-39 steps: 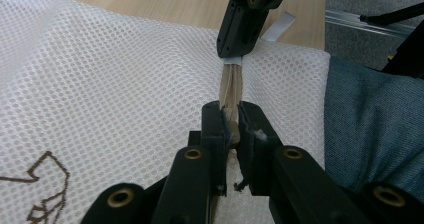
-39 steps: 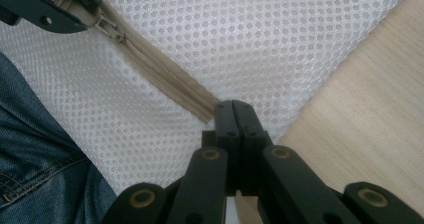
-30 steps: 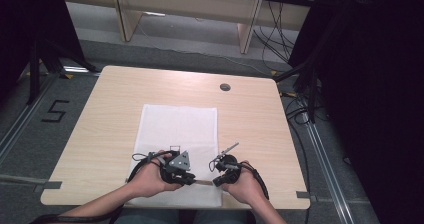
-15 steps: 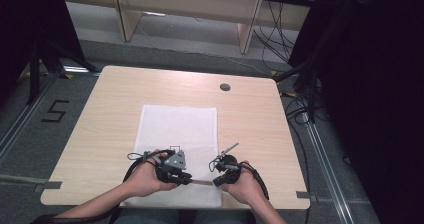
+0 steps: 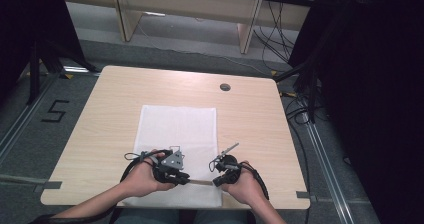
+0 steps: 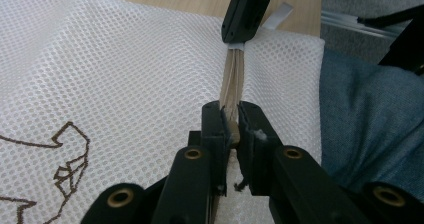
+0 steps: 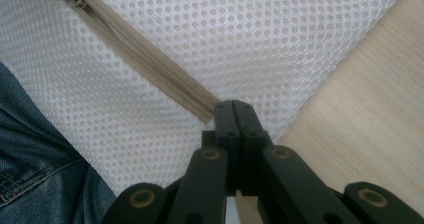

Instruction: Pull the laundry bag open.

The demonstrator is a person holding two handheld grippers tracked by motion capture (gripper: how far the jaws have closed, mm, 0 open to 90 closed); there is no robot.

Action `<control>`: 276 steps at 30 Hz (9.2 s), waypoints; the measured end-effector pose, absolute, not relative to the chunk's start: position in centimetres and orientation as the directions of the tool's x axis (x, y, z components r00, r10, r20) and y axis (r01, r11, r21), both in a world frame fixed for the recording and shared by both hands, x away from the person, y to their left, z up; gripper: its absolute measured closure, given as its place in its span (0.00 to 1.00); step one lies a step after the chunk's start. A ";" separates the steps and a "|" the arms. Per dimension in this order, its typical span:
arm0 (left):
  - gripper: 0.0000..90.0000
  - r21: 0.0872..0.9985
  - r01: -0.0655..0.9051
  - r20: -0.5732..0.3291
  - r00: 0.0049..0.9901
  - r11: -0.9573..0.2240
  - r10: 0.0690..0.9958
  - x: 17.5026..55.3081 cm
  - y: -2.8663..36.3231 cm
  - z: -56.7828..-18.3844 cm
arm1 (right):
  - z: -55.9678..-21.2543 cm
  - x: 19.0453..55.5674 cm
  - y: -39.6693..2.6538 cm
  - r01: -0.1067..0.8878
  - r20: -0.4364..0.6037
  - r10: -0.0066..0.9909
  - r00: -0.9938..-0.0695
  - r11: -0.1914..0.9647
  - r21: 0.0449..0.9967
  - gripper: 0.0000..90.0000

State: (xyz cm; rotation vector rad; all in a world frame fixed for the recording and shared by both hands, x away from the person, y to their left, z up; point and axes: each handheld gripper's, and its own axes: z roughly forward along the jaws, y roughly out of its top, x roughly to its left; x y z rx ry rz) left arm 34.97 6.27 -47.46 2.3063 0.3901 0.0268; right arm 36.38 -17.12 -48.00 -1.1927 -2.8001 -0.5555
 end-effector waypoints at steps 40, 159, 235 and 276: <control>0.91 0.722 0.252 -0.075 0.954 -0.644 0.290 34.5 7.5 -47.2 | -48.1 36.5 -17.2 0.691 0.166 0.680 -0.714 0.647 0.322 1.00; 0.91 0.735 0.221 -0.049 0.960 -0.641 0.275 34.0 11.6 -47.0 | -48.0 36.5 -17.2 0.711 0.173 0.697 -0.696 0.635 0.304 1.00; 0.91 0.758 0.266 -0.087 0.946 -0.595 0.311 33.7 15.3 -47.2 | -48.0 36.5 -17.3 0.709 0.175 0.695 -0.697 0.634 0.309 1.00; 0.91 0.754 0.254 -0.066 0.947 -0.606 0.315 33.6 16.6 -46.9 | -48.0 36.5 -17.3 0.708 0.176 0.694 -0.699 0.635 0.308 1.00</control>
